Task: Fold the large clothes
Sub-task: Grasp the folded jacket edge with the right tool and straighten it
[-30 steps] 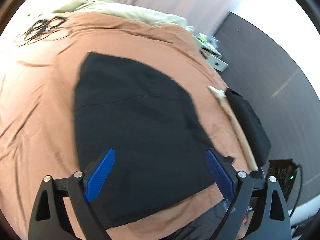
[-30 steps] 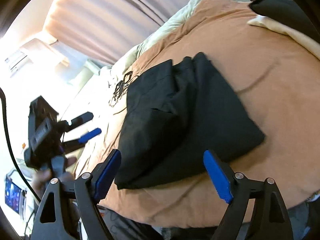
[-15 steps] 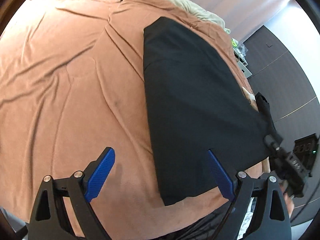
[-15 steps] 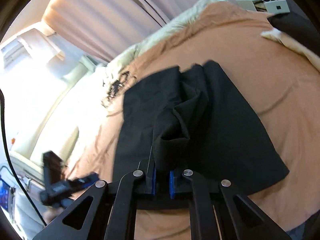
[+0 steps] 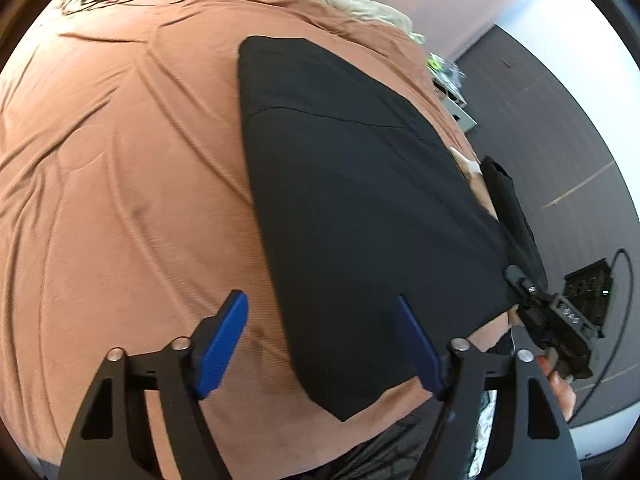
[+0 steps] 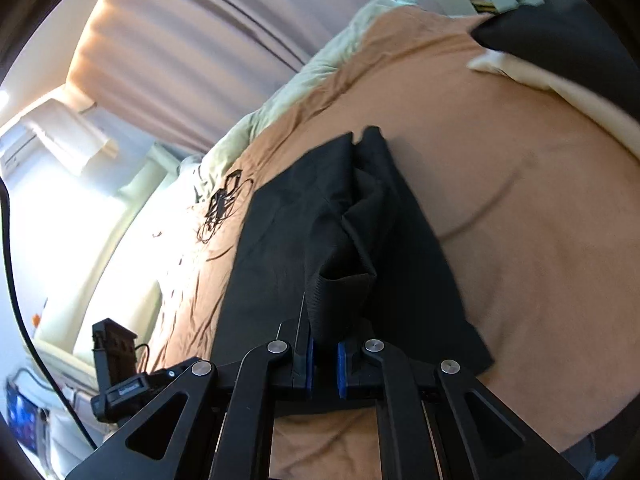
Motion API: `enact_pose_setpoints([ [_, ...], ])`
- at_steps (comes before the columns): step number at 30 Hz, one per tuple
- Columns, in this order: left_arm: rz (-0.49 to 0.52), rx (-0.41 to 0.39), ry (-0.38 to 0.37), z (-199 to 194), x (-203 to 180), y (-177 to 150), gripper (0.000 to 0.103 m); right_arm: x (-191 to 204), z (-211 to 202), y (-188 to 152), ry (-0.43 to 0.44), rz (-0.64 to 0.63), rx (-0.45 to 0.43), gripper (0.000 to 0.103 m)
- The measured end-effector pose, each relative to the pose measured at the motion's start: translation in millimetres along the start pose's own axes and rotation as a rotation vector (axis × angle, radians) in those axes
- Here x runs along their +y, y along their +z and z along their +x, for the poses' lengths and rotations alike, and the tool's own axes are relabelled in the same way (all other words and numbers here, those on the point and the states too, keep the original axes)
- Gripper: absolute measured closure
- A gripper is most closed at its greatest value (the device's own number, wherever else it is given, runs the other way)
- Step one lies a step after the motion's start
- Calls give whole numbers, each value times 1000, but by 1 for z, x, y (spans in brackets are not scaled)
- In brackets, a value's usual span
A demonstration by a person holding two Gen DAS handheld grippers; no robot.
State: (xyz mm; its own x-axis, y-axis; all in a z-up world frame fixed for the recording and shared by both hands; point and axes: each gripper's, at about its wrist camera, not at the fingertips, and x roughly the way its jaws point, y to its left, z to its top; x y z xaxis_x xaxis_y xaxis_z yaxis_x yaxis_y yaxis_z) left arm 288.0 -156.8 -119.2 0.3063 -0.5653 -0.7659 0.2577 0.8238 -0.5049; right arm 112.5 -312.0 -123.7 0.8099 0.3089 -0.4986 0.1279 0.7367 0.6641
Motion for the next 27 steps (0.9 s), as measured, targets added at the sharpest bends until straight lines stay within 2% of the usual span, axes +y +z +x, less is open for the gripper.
enact_pose_setpoints([
  [4, 41, 18, 9, 7, -10, -4, 45, -24, 8, -12, -14, 51, 27, 95],
  [10, 36, 40, 16, 16, -12, -12, 45, -47, 15, -29, -46, 82, 40, 96],
  [15, 54, 39, 21, 14, -16, -13, 50, -46, 12, -32, -69, 81, 45, 96],
  [16, 52, 38, 22, 14, -16, -13, 51, -46, 14, -29, -76, 89, 52, 93],
  [17, 50, 37, 22, 15, -17, -13, 50, -47, 13, -28, -84, 101, 54, 83],
  [20, 46, 35, 18, 19, -21, -9, 51, -44, 5, -18, -149, 74, 32, 70],
  [24, 45, 31, 19, 23, -25, -10, 51, -38, 4, -7, -168, 42, 40, 68],
  [27, 44, 26, 15, 22, -22, -12, 51, -48, 11, -2, -168, 78, 51, 68],
])
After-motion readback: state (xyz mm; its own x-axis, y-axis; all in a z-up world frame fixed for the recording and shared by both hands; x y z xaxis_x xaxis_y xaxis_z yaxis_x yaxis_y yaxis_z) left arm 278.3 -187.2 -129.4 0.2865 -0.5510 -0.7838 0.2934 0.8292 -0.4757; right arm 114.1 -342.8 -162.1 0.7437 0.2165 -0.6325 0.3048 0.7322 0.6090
